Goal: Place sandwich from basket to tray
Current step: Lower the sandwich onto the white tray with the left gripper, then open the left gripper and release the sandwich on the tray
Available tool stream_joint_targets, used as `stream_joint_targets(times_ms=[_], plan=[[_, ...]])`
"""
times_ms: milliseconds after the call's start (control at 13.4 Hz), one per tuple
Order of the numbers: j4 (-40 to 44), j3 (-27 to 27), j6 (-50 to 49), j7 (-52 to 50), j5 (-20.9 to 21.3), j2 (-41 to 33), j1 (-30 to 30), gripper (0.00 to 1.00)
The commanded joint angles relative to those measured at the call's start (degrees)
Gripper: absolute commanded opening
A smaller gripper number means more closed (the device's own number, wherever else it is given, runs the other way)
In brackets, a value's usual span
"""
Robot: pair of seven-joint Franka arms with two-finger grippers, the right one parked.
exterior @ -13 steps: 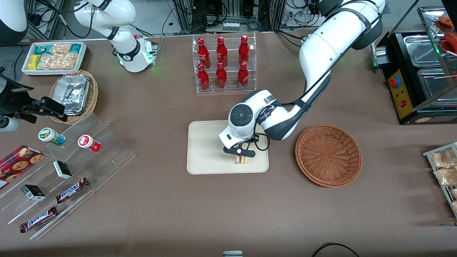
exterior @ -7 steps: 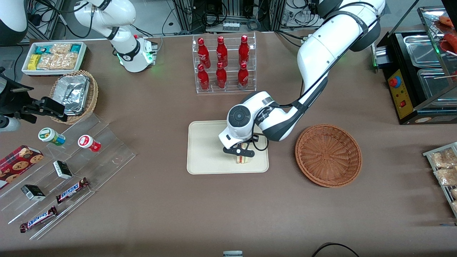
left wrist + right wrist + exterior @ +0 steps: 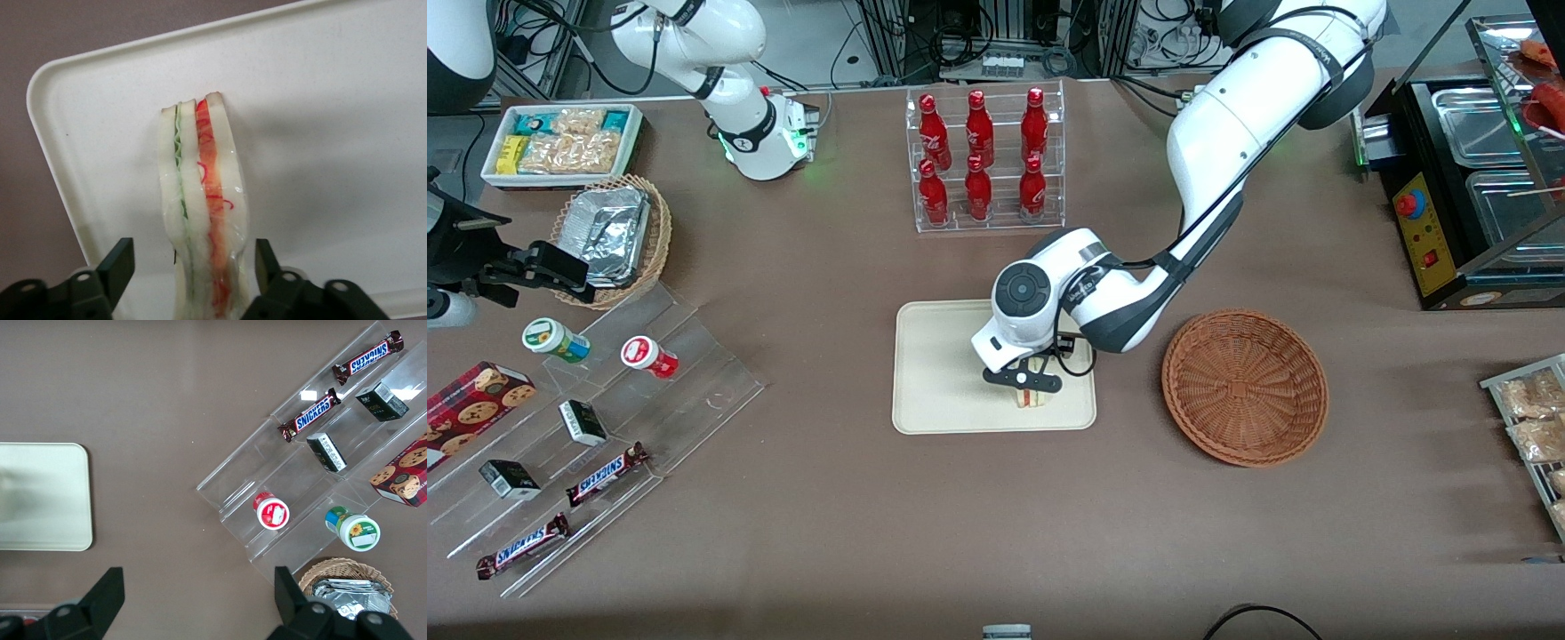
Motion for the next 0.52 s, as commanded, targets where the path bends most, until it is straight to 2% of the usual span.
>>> stream_joint_targets(times_ms=[0, 75, 150, 225, 374, 449], plan=[[1.7, 0.4, -1.5, -3.4, 0.8, -0.9, -0.3, 1.00], [2.6, -0.2, -1.3, -3.8, -3.6, -0.8, 1.9, 1.00], [4.6, -1.1, -1.5, -3.0, -12.4, -1.0, 5.3, 1.00], [5.2, -1.1, -1.6, -2.6, -13.2, -2.1, 5.2, 1.00], [5.0, -1.1, -3.2, -3.8, -3.4, -2.6, 2.9, 1.00], [5.1, -1.1, -4.0, -4.8, -0.7, -2.2, 2.5, 1.00]])
